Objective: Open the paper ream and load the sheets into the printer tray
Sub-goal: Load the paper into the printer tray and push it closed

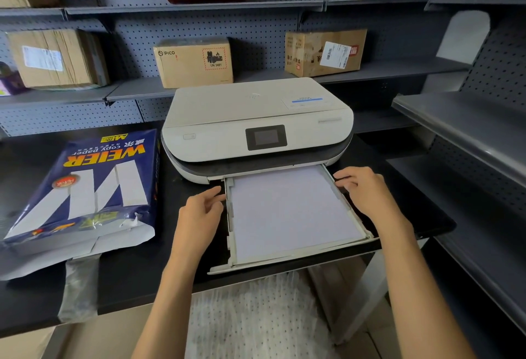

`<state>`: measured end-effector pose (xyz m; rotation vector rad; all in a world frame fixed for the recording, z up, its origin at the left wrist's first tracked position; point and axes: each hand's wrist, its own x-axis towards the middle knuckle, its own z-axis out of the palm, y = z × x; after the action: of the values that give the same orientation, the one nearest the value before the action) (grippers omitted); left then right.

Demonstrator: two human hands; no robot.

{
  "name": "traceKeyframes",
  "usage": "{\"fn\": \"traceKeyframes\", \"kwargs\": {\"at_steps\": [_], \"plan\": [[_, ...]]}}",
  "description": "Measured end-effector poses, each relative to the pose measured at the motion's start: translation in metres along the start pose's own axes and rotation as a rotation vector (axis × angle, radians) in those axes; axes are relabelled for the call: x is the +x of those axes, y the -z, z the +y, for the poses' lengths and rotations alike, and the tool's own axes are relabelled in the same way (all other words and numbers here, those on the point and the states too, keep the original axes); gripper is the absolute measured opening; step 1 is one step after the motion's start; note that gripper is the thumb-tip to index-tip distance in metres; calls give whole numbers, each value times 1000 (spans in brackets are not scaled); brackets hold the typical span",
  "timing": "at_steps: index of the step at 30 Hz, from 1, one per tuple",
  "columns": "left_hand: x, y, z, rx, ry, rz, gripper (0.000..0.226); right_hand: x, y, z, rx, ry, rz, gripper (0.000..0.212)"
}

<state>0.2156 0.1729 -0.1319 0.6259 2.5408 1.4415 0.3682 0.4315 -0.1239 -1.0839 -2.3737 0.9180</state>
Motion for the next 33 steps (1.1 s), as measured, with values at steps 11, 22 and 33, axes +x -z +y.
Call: {"fn": "traceKeyframes", "kwargs": {"at_steps": [11, 22, 33], "plan": [[5, 8, 2, 32, 20, -13, 40, 15, 13, -7, -22, -78, -76, 26], [5, 8, 2, 29, 45, -3, 38, 17, 10, -8, -25, -82, -31, 22], [8, 10, -1, 19, 58, -29, 37, 16, 10, -10, -60, -68, -46, 21]]}}
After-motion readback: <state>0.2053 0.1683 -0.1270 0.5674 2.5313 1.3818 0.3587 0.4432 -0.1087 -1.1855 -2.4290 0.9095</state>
